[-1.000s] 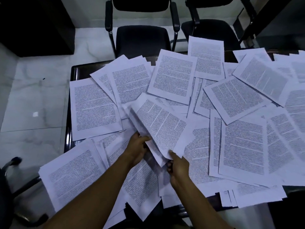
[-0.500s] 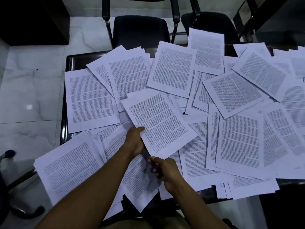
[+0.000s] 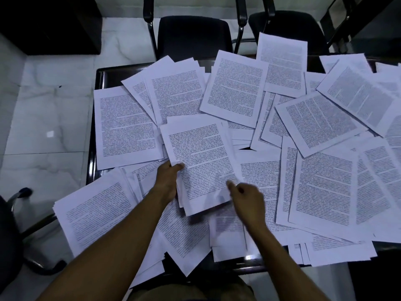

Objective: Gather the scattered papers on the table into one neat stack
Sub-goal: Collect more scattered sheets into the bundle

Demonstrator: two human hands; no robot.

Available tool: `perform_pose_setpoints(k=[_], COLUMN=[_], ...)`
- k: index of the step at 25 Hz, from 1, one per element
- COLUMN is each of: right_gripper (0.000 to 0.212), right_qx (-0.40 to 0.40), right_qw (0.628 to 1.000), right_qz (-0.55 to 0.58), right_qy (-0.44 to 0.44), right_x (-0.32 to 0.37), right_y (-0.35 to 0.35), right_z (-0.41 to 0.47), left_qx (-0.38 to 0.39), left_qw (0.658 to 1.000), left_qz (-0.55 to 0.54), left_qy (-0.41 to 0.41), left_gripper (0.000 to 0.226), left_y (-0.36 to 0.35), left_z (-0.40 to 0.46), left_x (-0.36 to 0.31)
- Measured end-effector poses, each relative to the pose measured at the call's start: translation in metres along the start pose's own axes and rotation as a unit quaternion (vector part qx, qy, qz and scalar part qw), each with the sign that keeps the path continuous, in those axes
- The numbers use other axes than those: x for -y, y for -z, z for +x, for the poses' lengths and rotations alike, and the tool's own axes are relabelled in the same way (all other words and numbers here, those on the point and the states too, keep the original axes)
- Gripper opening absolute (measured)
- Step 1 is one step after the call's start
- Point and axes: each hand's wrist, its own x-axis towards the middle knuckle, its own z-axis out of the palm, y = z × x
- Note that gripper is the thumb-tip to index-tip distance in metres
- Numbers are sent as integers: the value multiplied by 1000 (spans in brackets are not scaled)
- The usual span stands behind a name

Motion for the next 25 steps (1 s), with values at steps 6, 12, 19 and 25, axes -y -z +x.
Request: perform_pose_setpoints(k=[6,12,19,25], right_gripper=[55,32,33,33], right_qx=[-10,29,-23,-5], right_qw=[993,995,993,980], right_qz=[-70,31,55,46], right_qy=[90,95,105,192], right_x=[25,48,75,137], right_y=[-3,-15,-3,-30], right_z=[74,81,118,135], left_qx=[69,-32,-87,-119], left_qw=[996,997,982,977], left_qz=[13,68,-155,-164], left_qy=[61,-37,-59,-69], left_gripper=[33,38,35,39], left_y=[16,44,155,182], left_z=[-17,-23,-42,-34], left_x=[-23,-35,-69,-91])
